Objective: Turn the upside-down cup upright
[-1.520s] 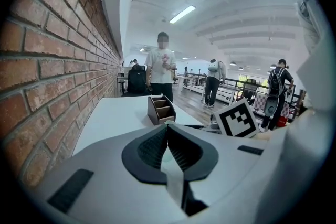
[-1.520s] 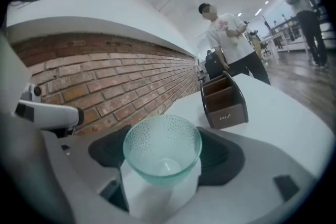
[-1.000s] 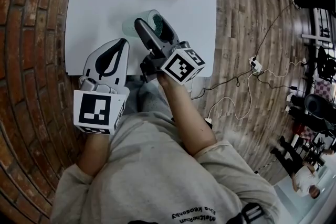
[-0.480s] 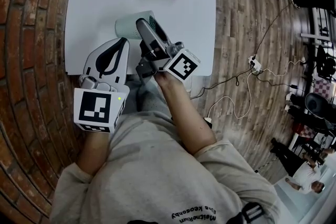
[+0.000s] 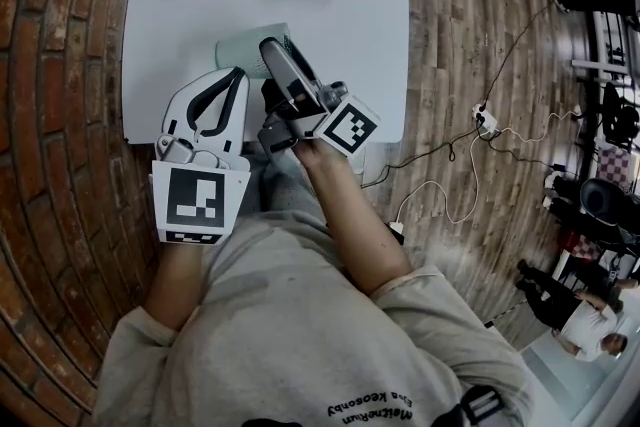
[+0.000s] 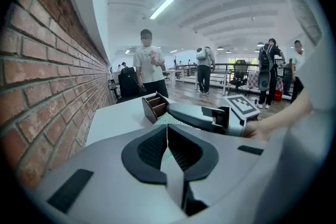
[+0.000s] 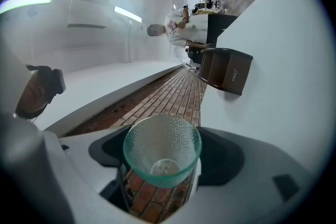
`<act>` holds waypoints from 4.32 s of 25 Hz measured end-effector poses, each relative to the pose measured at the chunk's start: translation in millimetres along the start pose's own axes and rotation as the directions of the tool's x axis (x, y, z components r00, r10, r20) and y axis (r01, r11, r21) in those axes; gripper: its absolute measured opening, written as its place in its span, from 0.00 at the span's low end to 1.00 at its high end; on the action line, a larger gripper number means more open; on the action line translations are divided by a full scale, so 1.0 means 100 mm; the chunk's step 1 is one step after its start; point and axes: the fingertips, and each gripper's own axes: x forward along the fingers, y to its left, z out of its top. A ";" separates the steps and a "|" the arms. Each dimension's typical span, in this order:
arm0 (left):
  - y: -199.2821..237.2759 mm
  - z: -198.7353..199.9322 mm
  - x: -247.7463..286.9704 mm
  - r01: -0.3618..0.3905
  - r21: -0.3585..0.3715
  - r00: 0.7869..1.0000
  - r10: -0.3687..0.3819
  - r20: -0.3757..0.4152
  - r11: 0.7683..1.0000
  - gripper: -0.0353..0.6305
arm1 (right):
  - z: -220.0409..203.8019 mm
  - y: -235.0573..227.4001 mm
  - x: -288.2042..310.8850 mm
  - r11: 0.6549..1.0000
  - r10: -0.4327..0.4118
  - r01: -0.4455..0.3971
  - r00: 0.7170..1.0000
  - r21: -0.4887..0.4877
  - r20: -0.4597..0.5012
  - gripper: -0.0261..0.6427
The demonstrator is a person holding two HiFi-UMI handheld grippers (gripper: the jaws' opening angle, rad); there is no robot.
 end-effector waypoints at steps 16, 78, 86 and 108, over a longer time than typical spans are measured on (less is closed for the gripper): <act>0.00 -0.19 0.15 0.129 0.109 0.987 -0.118 -0.105 0.986 0.38 | 0.07 0.00 -0.09 1.000 -0.013 0.013 1.000 0.002 -0.009 0.61; -0.24 -0.61 0.69 0.388 0.375 0.908 -0.280 -0.311 0.842 0.56 | 0.03 -0.12 -0.16 0.994 -0.032 0.040 0.996 0.101 -0.084 0.61; -0.24 -0.71 0.68 0.401 0.335 0.898 -0.293 -0.328 0.852 0.56 | -0.02 -0.17 -0.18 0.994 -0.042 0.051 0.995 0.092 -0.096 0.62; -0.20 -0.91 0.75 0.459 0.305 0.818 -0.264 -0.511 0.834 0.56 | 0.54 0.23 -0.69 0.947 -0.177 0.144 0.980 -0.287 -0.094 0.05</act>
